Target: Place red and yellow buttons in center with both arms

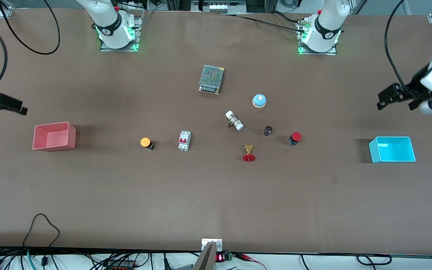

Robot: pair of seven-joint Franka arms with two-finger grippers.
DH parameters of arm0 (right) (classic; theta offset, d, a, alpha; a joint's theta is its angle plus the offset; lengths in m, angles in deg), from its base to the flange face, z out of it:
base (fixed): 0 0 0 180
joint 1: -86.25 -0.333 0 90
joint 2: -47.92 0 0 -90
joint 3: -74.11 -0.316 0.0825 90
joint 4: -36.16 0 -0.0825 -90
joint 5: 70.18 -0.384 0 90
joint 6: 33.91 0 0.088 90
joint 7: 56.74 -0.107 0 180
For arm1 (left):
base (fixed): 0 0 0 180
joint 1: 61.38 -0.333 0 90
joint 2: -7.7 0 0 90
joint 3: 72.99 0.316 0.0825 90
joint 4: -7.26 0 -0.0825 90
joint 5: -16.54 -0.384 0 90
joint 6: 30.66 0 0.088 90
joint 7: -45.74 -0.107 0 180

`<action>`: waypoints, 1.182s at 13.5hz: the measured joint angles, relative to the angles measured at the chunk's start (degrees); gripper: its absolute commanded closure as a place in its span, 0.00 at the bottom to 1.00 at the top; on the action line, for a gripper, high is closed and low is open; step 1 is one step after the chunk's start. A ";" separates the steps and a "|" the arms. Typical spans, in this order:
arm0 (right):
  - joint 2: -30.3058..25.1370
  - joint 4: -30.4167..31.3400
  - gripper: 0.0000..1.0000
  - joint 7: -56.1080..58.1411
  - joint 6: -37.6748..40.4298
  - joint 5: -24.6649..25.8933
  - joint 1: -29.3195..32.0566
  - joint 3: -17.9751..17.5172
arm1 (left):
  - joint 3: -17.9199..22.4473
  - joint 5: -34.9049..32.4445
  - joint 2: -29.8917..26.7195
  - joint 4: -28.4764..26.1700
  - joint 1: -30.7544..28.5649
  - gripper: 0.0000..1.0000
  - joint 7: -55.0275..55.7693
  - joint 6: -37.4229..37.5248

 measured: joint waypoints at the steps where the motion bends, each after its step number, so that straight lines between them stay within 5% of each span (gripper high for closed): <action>1: -0.79 1.23 0.00 -0.03 -0.05 0.01 -0.03 -0.23 | -0.37 -0.04 -0.56 -0.30 0.09 0.00 0.00 0.48; 7: -11.13 14.43 0.00 0.47 -5.83 0.36 0.15 -0.32 | -1.76 -2.40 -0.38 0.31 0.67 0.00 -0.01 4.34; 16: -11.73 14.11 0.00 1.53 -7.62 0.54 1.68 0.26 | -1.76 -2.43 0.19 0.32 0.54 0.00 -0.01 4.64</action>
